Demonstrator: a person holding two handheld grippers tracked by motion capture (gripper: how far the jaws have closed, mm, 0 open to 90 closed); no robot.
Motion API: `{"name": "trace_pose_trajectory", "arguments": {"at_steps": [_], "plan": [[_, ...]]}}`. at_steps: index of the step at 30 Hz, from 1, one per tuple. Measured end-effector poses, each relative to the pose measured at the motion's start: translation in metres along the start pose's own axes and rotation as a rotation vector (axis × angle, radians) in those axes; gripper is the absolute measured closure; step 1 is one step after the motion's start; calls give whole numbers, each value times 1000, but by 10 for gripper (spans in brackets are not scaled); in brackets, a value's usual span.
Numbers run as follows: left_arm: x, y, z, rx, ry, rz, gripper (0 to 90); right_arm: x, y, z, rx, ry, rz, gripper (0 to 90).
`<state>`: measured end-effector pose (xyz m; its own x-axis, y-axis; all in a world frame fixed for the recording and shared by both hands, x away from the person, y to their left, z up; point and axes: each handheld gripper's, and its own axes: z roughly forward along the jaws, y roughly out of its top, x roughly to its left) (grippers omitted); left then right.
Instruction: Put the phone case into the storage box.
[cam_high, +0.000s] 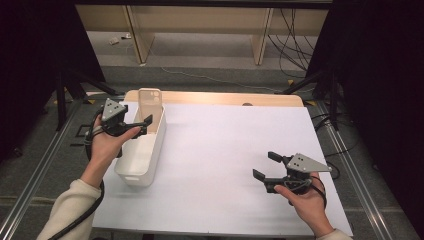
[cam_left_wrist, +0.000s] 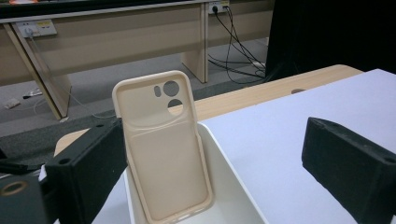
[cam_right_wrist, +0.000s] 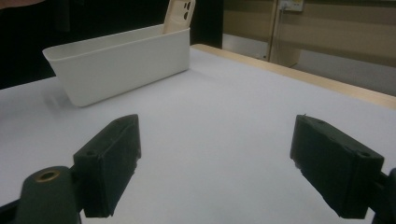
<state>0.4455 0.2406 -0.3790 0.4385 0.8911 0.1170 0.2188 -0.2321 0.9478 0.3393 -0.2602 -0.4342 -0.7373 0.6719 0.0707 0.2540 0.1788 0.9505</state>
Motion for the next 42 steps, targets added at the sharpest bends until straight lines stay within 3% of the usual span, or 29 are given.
{"name": "trace_pose_trajectory", "arguments": {"at_steps": [6, 11, 17, 22, 23, 25, 26, 42], "plan": [[-7, -2, -4, -15, -17, -3, 69, -1, 0, 1, -12, -10, -25, 173], [-13, -3, -9, -28, -32, -5, 71, 0, 0, 0, 1, -3, -1, 173], [-16, -5, -12, -33, -45, 0, 76, -1, 0, 1, -18, -12, -31, 173], [-20, -7, -15, -39, -60, 4, 77, 0, 0, 0, 1, -6, -11, 173], [-21, -7, -16, -40, -64, 6, 78, -1, 0, 0, -13, -11, -33, 173], [-23, -7, -17, -44, -72, 9, 80, 0, 1, -1, 10, -7, -12, 173], [-23, -7, -17, -44, -74, 10, 82, 0, 0, 1, -19, 9, -1, 173], [-34, -15, -29, -66, -109, 16, 98, 0, 0, 1, -20, 7, -2, 173]]}}
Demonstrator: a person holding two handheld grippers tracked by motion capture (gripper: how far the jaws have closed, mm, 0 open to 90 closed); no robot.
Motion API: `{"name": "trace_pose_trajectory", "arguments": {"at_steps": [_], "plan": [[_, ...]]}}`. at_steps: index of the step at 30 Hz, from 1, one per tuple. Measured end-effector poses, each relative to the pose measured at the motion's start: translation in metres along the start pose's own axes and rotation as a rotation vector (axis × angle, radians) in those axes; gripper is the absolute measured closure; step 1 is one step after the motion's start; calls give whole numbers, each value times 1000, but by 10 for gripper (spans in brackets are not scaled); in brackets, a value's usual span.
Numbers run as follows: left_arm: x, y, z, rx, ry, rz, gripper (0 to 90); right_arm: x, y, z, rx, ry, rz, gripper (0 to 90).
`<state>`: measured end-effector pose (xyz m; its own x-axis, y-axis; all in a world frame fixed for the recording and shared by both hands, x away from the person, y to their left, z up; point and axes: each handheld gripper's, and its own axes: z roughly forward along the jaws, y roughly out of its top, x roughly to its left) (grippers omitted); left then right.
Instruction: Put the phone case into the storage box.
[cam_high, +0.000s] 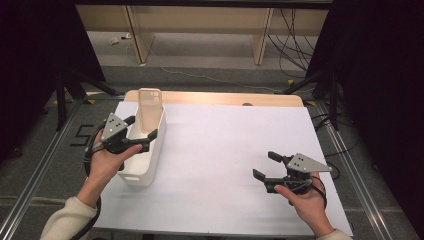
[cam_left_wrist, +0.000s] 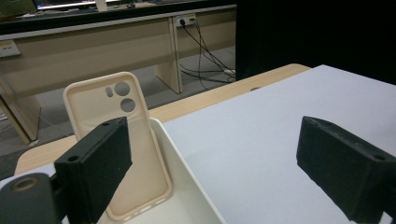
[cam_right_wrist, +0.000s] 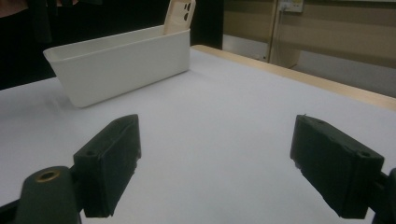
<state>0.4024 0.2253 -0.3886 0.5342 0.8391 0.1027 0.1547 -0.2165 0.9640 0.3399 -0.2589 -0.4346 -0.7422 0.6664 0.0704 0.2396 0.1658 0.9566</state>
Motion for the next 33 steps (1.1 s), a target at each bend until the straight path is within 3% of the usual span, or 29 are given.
{"name": "trace_pose_trajectory", "arguments": {"at_steps": [18, 19, 20, 21, 22, 24, 30, 33], "plan": [[-14, -5, -14, -21, -44, 8, 106, 0, 0, 0, 0, 1, 0, 173], [-12, -5, -15, -21, -56, 47, 106, 0, 0, 0, 0, 1, 0, 173], [1, 1, -14, -14, -95, 252, 106, 0, 0, 0, -1, 1, 0, 173], [2, 2, -15, -11, -109, 280, 106, 0, 1, -1, 10, -14, -11, 173], [1, 2, -15, -15, -108, 274, 106, 0, 0, 0, -4, 0, -1, 173], [-3, -1, -17, -27, -87, 215, 106, 0, 1, -1, 10, -6, -5, 173], [-3, -5, -21, -23, -96, 242, 108, 0, 0, 0, -1, -1, 3, 173], [-4, -8, -22, -25, -96, 239, 110, -2, 1, -1, -3, -15, -22, 173]]}}
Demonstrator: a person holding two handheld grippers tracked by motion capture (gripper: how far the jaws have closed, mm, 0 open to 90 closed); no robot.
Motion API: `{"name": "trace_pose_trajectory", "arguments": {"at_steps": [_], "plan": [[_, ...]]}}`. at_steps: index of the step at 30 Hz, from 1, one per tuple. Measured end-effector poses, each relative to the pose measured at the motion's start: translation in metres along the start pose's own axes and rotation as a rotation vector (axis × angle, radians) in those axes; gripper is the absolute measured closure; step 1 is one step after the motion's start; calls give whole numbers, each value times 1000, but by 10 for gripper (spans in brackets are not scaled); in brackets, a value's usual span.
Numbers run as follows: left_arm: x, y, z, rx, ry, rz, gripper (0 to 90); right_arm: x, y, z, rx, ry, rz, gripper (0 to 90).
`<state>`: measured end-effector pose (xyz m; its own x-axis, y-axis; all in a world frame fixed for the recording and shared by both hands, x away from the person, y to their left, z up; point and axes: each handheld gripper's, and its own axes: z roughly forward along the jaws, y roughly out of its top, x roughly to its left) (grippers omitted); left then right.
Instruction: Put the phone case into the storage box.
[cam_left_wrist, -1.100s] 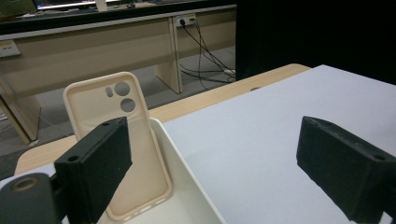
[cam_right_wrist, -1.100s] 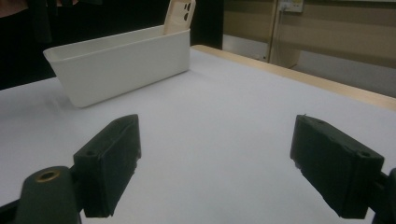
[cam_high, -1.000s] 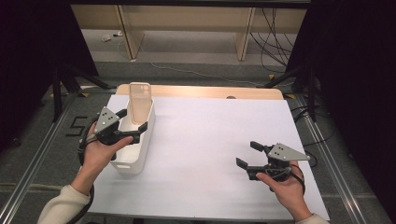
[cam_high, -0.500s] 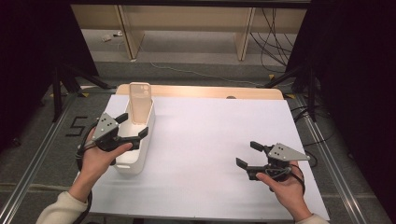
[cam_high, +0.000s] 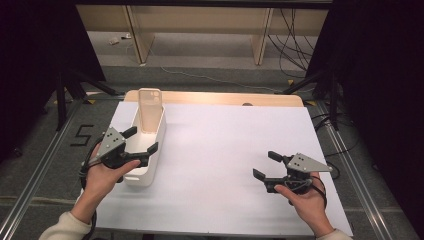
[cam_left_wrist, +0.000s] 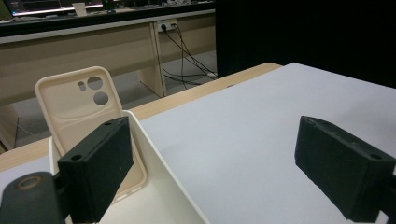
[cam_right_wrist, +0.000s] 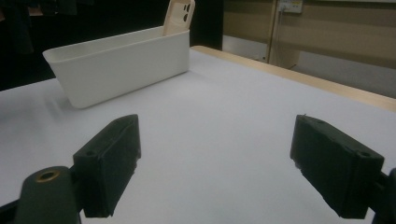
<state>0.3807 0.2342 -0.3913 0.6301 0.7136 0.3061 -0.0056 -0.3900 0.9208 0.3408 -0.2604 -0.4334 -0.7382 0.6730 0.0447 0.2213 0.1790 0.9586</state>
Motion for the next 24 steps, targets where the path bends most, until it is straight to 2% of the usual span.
{"name": "trace_pose_trajectory", "arguments": {"at_steps": [3, 4, 7, 8, 9, 10, 11, 14, 15, 16, 24], "plan": [[-4, -1, 0, 0, -3, 5, 110, 2, 1, 0, 1, 12, 23, 172], [-5, -2, 0, 1, -3, 4, 109, 1, 1, -1, 8, -4, 7, 172], [-9, -4, 0, -4, -8, 0, 109, 2, 1, -1, 17, 2, 14, 172], [-10, -4, 0, -5, -9, 1, 108, 1, 1, 0, 6, 4, 5, 172], [-11, -5, 1, -6, -13, -1, 108, 1, 1, 0, 13, 1, 8, 172], [-12, -5, 1, -6, -16, -2, 108, 1, 0, 2, -3, 14, 21, 172], [-13, -5, 1, -10, -15, 0, 108, 1, 0, 1, 16, -1, 13, 172], [-17, -5, 0, -11, -22, -7, 108, 1, -1, 3, -6, -17, 18, 172], [-18, -4, 0, -11, -22, -9, 108, 0, -1, 2, 7, 6, 16, 172], [-18, -4, 0, -13, -22, -10, 108, 0, -1, 2, 8, -5, 11, 172], [-23, -6, -4, -12, -28, -14, 110, 0, 0, 0, 21, -3, 17, 172]]}}
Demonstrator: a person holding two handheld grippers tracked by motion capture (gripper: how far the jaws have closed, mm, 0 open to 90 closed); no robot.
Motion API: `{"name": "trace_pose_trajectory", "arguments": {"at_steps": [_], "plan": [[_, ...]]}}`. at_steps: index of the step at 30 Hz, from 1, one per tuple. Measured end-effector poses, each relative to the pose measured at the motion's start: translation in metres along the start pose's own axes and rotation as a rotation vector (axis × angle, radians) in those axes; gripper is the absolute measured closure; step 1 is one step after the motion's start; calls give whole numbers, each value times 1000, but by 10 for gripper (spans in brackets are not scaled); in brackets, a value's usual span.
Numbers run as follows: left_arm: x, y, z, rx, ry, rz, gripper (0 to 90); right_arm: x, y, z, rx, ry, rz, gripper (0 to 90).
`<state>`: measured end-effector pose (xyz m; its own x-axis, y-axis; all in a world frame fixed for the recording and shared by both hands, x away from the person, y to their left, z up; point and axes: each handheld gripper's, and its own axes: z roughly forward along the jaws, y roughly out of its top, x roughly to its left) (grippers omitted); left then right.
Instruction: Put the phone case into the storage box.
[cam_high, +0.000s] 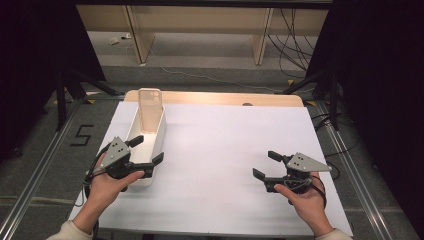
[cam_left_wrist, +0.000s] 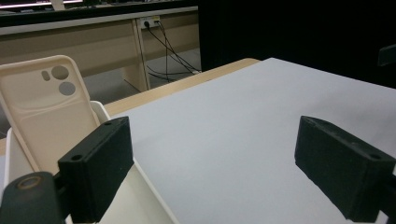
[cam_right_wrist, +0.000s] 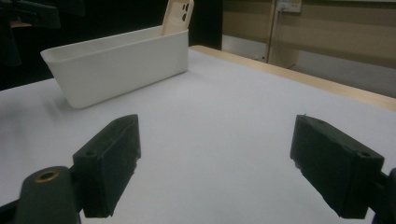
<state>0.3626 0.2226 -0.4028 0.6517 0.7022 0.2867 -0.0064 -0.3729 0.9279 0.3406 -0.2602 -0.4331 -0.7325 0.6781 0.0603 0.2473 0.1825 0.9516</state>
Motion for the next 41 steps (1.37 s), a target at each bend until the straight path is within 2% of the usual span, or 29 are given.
{"name": "trace_pose_trajectory", "arguments": {"at_steps": [2, 3, 12, 26, 29, 30, 31, 32, 34, 35, 38, 41], "plan": [[-1, -2, -1, 3, -2, 0, 110, -1, 0, 0, -1, -2, -6, 172], [-2, -3, -1, 0, -2, 3, 110, 0, -1, 2, -23, 9, 3, 172], [-7, -8, 0, 21, -3, 18, 110, -1, -1, 0, 0, 0, -5, 172], [-14, -12, 3, 21, -15, 18, 112, -1, -1, 0, -3, 6, 1, 172], [-13, -12, 3, 30, -12, 24, 112, -2, -1, 0, -2, 1, -1, 171], [-13, -12, 3, 30, -11, 23, 113, -3, -1, 0, -12, -6, -16, 171], [-13, -12, 3, 29, -11, 24, 113, -2, -1, 0, -1, -3, -5, 171], [-13, -12, 3, 27, -11, 22, 114, -2, -2, 0, -12, -7, -5, 171], [-13, -13, 4, 25, -9, 22, 117, -3, -2, 0, -5, -3, -7, 171], [-13, -13, 4, 21, -8, 20, 122, -3, -1, -2, 23, -9, -7, 171], [-13, -13, 4, 11, -7, 13, 130, -3, -2, 0, -11, -8, -4, 170], [-12, -12, 3, 13, -4, 13, 131, -3, -1, 0, -18, 1, 1, 171]]}}
